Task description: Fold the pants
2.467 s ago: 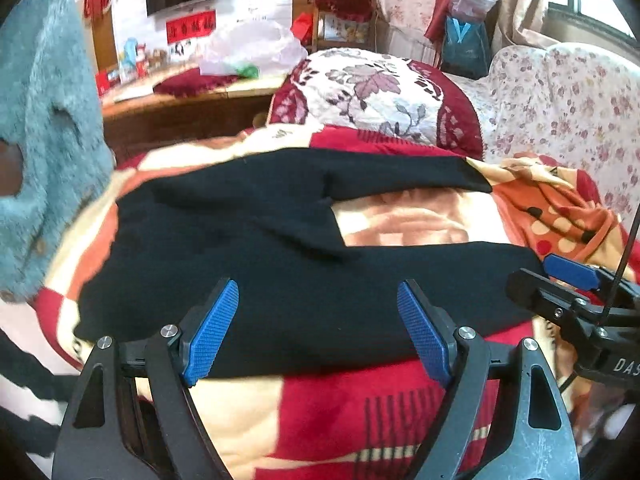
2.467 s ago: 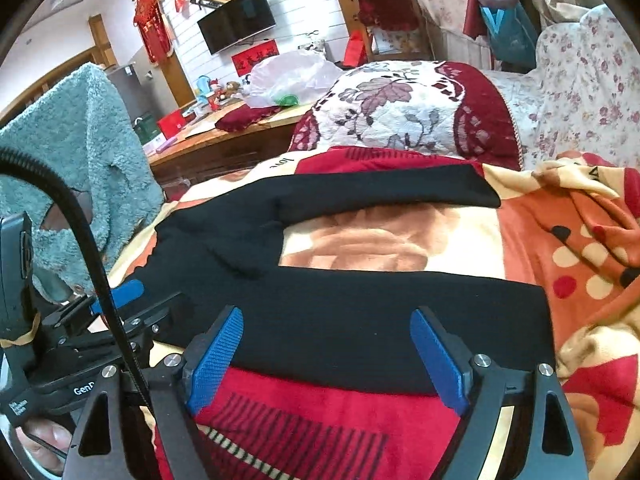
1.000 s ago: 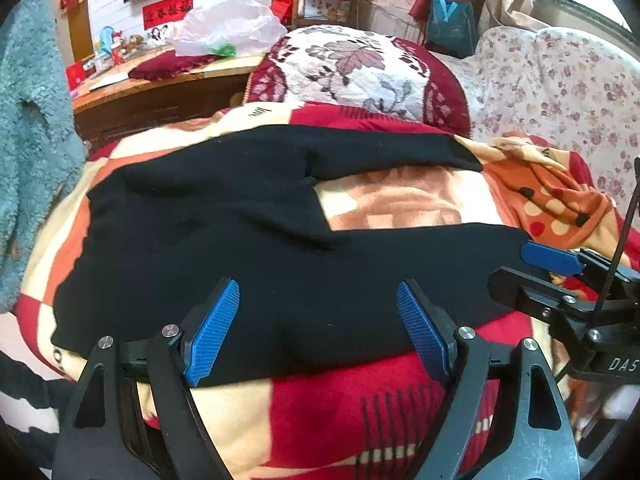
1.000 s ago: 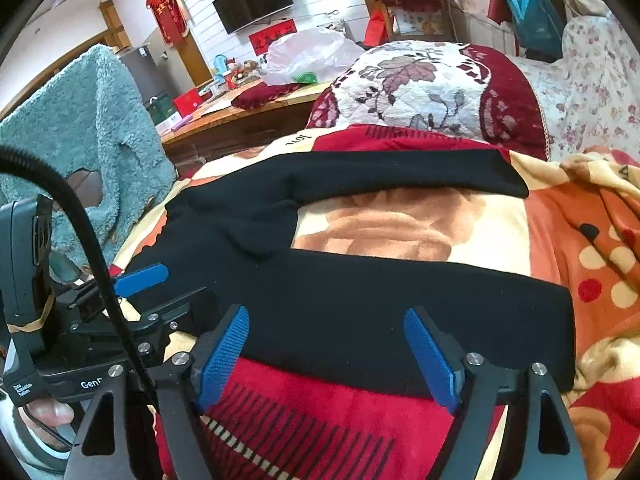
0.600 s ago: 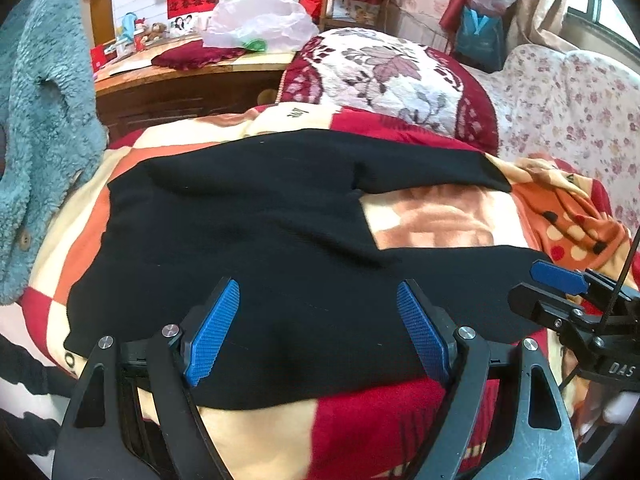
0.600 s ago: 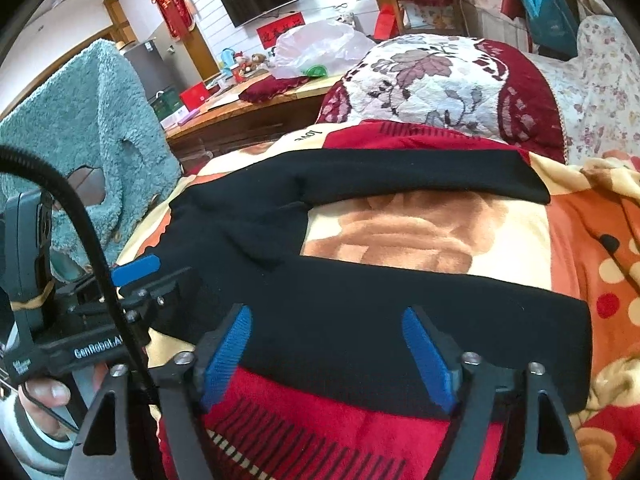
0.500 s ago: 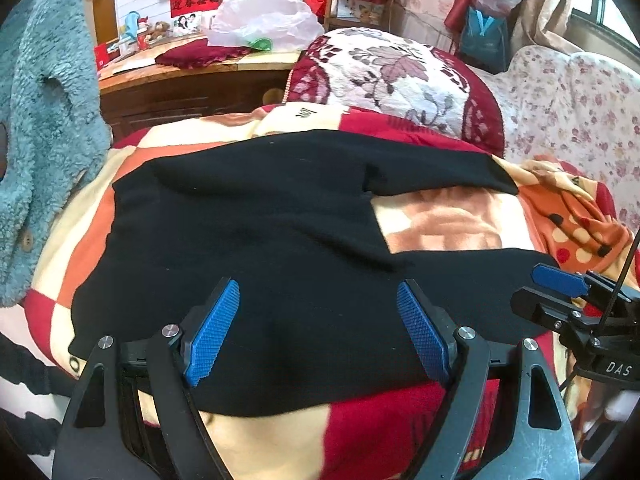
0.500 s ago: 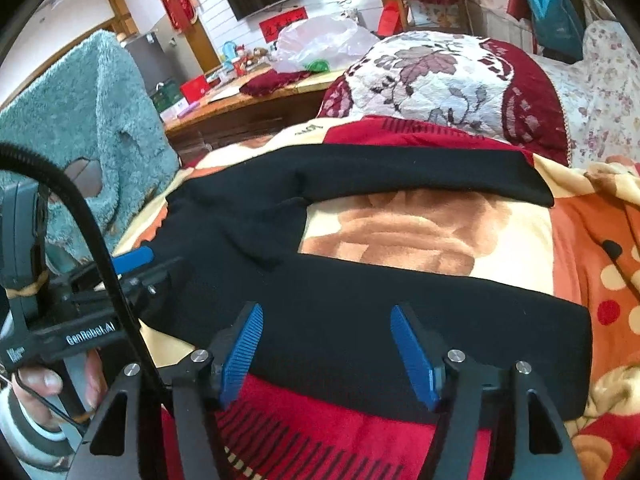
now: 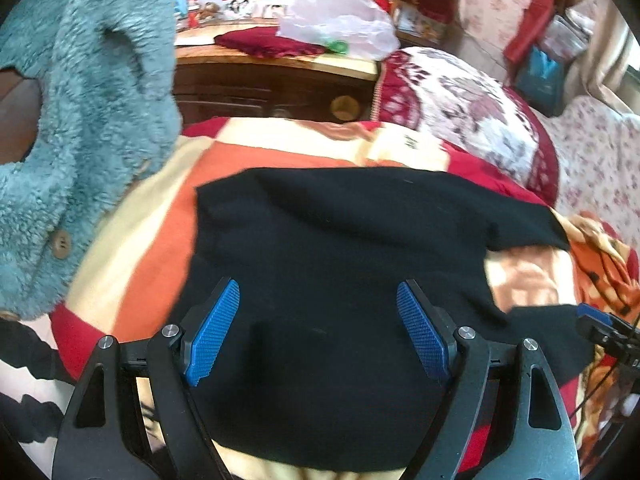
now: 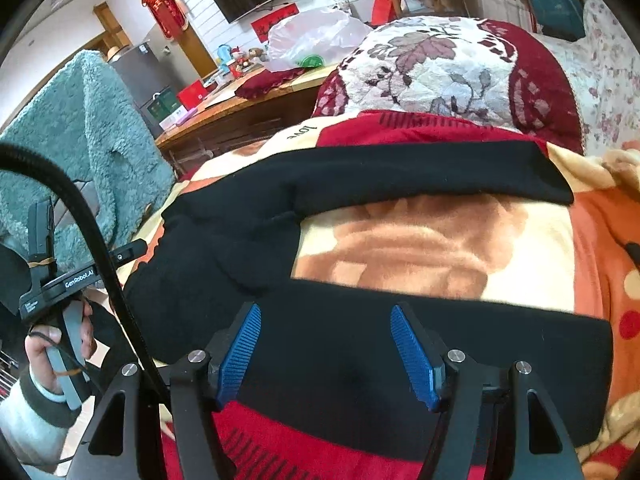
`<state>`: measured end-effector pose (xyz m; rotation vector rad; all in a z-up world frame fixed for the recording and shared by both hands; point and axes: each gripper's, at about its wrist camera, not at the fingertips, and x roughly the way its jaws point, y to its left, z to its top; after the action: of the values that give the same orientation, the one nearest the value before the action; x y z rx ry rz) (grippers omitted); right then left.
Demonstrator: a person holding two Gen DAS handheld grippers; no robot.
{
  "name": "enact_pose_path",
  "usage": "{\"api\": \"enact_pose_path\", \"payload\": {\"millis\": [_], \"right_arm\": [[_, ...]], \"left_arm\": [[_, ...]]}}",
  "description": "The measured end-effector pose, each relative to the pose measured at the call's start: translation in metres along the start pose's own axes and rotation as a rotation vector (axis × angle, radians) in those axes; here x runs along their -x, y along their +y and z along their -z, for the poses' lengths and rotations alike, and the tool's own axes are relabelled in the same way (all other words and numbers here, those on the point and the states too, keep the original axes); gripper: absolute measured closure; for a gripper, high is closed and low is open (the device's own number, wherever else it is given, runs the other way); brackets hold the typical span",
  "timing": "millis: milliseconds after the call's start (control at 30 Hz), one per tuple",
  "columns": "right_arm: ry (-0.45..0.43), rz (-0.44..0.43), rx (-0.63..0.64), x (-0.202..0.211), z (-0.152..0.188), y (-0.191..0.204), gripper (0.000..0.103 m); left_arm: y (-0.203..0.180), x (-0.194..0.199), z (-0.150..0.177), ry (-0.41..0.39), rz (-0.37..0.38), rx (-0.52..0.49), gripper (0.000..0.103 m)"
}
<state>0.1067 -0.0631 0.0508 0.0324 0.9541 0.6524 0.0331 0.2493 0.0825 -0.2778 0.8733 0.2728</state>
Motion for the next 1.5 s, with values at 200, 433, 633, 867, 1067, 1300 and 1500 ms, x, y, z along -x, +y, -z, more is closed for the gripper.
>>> {"api": "enact_pose_path", "payload": {"millis": [200, 433, 633, 867, 1067, 1300, 1500], "right_arm": [[-0.01, -0.027, -0.005, -0.012, -0.017, 0.002, 0.037], [0.005, -0.024, 0.012, -0.025, -0.034, -0.001, 0.034], [0.018, 0.013, 0.094, -0.034, -0.061, -0.014, 0.033], [0.095, -0.044, 0.239, -0.052, -0.096, -0.03, 0.032], [0.149, -0.081, 0.334, -0.067, -0.141, -0.052, 0.032], [0.249, 0.007, 0.427, -0.087, -0.177, -0.088, 0.032], [0.178, 0.116, 0.228, -0.06, -0.173, -0.168, 0.032]], "left_arm": [[0.038, -0.014, -0.018, 0.009, -0.016, 0.062, 0.021], [0.075, -0.037, -0.04, 0.016, -0.029, 0.085, 0.021], [0.087, -0.064, -0.053, 0.051, -0.014, 0.03, 0.021], [0.09, -0.089, -0.066, 0.092, 0.034, -0.035, 0.021], [0.09, -0.102, -0.079, 0.131, 0.123, -0.08, 0.021], [0.077, -0.12, -0.085, 0.171, 0.152, -0.145, 0.021], [0.072, -0.127, -0.087, 0.164, 0.157, -0.162, 0.021]]}}
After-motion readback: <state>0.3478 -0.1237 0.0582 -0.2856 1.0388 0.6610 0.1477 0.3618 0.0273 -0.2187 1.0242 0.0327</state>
